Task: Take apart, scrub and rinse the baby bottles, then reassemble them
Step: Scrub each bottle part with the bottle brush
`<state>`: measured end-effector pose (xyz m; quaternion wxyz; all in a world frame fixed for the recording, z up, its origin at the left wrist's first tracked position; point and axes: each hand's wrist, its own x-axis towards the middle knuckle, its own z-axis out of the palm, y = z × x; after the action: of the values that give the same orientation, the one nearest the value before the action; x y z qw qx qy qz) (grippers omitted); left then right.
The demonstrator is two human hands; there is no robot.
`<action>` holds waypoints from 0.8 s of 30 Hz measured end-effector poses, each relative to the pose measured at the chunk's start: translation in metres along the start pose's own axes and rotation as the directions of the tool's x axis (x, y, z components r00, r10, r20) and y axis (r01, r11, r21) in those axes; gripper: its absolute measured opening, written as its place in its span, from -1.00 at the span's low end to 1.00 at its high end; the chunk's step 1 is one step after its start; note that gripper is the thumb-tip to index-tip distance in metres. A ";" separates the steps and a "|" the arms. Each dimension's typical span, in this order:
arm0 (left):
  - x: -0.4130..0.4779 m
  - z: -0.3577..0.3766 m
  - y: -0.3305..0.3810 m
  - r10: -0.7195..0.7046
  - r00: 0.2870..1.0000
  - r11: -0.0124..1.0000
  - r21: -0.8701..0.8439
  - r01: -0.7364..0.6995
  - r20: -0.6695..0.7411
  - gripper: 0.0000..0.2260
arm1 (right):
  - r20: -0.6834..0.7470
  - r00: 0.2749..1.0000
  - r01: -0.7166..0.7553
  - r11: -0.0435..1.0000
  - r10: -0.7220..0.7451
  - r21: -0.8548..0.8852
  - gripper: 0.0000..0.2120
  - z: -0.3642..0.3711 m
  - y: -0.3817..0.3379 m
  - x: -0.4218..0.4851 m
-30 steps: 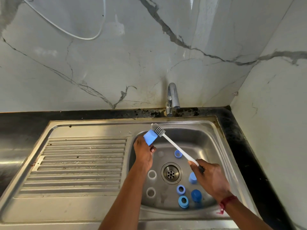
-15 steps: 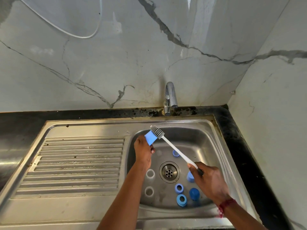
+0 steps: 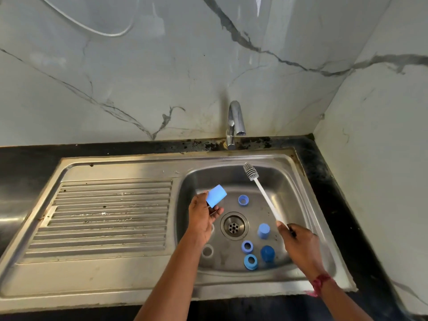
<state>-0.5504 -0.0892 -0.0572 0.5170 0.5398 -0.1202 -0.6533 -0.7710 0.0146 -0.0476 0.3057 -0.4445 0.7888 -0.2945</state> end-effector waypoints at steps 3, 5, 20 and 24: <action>-0.008 -0.003 -0.012 -0.028 1.000 0.997 0.065 0.029 -0.003 -0.92 | 0.051 0.995 -0.090 0.996 0.090 0.005 -0.57 0.002 0.002 -0.009; -0.008 -0.003 -0.022 -0.040 0.999 0.991 0.129 0.042 -0.019 -0.91 | 0.089 0.983 -0.164 0.986 0.163 0.011 -0.65 0.005 0.004 -0.014; 0.063 0.071 -0.068 0.268 0.953 0.350 0.908 -0.230 0.139 -0.86 | 0.210 0.878 -0.461 0.878 0.430 0.129 -0.88 0.008 0.010 0.007; 0.091 0.090 -0.091 0.229 0.966 0.343 0.918 -0.199 0.124 -0.73 | 0.226 0.865 -0.478 0.873 0.448 0.101 -0.90 0.005 0.012 0.025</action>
<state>-0.6640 -0.1584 -0.1405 0.2092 0.7238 -0.5268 -0.3935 -0.7840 -0.0029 -0.0654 0.4769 -0.2436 0.8135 -0.2270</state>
